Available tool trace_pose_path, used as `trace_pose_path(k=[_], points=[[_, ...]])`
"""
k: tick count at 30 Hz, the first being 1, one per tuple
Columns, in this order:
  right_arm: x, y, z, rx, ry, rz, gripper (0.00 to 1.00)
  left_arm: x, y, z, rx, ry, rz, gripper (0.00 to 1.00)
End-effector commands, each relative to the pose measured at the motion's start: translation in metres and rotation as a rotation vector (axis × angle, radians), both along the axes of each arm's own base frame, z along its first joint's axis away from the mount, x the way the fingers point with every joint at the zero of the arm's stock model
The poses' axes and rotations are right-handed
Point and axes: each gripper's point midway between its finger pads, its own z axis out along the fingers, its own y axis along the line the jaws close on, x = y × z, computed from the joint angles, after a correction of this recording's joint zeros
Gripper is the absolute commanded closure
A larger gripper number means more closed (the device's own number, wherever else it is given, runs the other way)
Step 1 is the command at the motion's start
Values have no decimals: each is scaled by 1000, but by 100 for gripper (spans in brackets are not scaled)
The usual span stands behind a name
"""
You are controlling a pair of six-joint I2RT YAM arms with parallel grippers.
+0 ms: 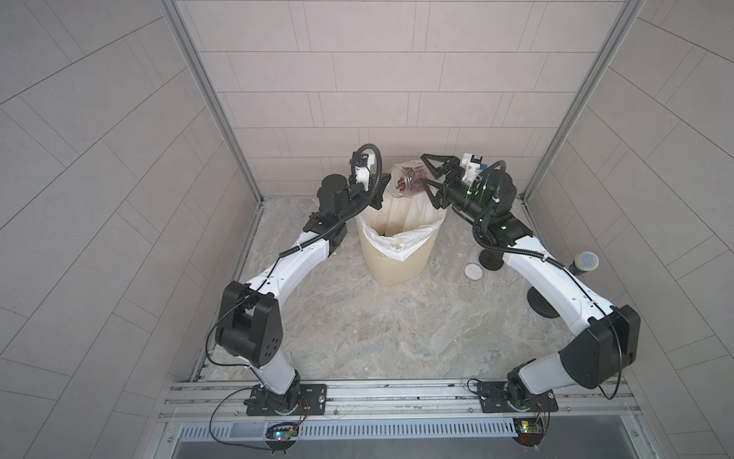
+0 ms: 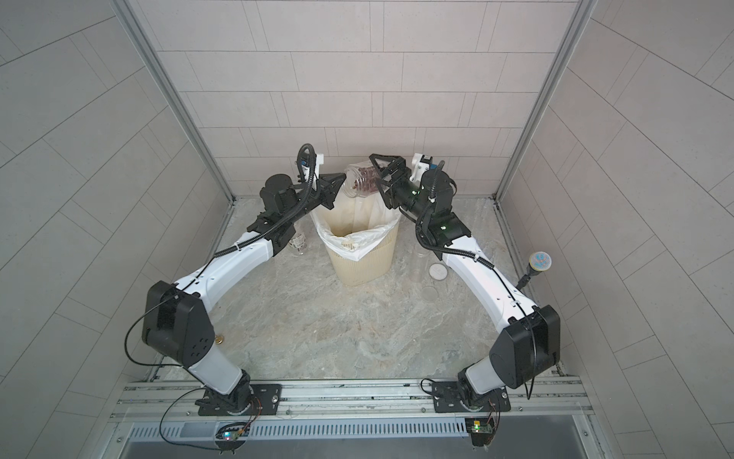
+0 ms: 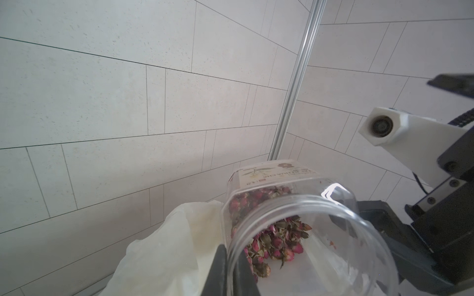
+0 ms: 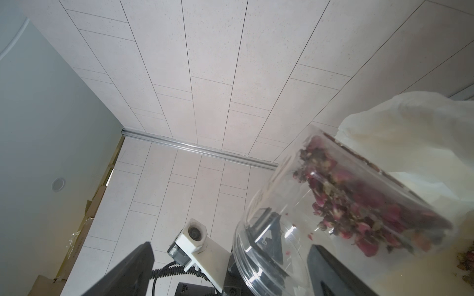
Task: Empty the moldy dried flower tea in the jars
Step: Pour the moldy dried flower tea into the trash bin.
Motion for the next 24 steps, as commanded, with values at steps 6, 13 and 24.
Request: trace_pose_path(k=[6, 13, 24], points=[[-8, 1, 9, 29, -14, 19, 3, -12, 20, 63, -43, -215, 96, 100], [-5, 0, 4, 8, -20, 13, 2, -11, 25, 77, -75, -226, 114, 100], [-2, 6, -3, 24, -7, 35, 2, -2, 31, 76, -76, -213, 135, 100]])
